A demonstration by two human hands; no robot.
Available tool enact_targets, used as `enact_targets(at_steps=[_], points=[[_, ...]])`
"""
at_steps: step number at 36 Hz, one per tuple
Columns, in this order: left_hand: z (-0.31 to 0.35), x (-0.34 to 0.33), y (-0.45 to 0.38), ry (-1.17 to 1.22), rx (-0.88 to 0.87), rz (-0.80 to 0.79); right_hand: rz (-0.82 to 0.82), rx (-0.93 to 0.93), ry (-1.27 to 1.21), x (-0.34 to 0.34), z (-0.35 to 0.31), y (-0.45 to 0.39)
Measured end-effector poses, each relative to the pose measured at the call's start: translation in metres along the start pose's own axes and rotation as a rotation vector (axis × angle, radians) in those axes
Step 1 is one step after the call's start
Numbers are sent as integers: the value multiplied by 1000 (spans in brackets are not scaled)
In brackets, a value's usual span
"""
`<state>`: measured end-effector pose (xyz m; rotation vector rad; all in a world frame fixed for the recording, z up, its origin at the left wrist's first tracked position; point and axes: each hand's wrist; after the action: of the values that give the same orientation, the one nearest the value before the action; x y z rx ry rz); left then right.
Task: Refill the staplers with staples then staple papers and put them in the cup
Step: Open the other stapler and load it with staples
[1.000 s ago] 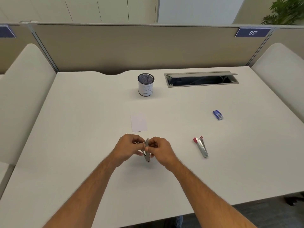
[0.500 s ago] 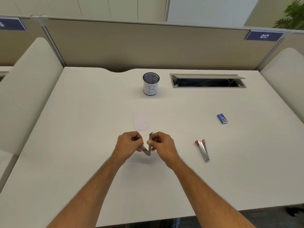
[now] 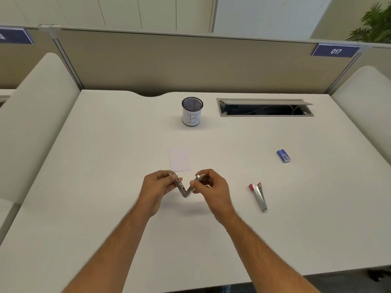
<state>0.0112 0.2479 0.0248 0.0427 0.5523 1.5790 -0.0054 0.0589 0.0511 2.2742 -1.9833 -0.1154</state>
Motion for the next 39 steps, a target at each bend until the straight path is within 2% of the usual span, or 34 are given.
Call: enact_targets(at_steps=[7,11,16,19,30,33,35,39], points=[[-5,-11,-3,90,158,57,-85,193,159,-16,-1,17],[-4,-17,-2,41,250,-8,-147,398,373,-21,6,25],[1,-22,1,-14,274,-125,-155,546,576,-22,12,30],[2,-22,2,-61,285,-171,-206,551,625,-22,14,31],[5,-25,6,-92,173,-179,-359,569,868,-21,28,35],[5,-26,9,-128,127,-201,-288,502,737,-19,25,33],[5,-26,11,-129,105,-215,-146,422,603,-18,22,27],[2,-25,14,-94,71,-244,144,103,276,-11,16,5]])
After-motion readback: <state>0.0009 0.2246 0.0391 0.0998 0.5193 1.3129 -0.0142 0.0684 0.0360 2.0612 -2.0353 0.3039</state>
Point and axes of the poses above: each hand's wrist, its own y-axis away from the middle knuckle, its own x-axis out of the back of the hand, z = x × y, and after that the axes turned 8 degrees about -z, right-handed
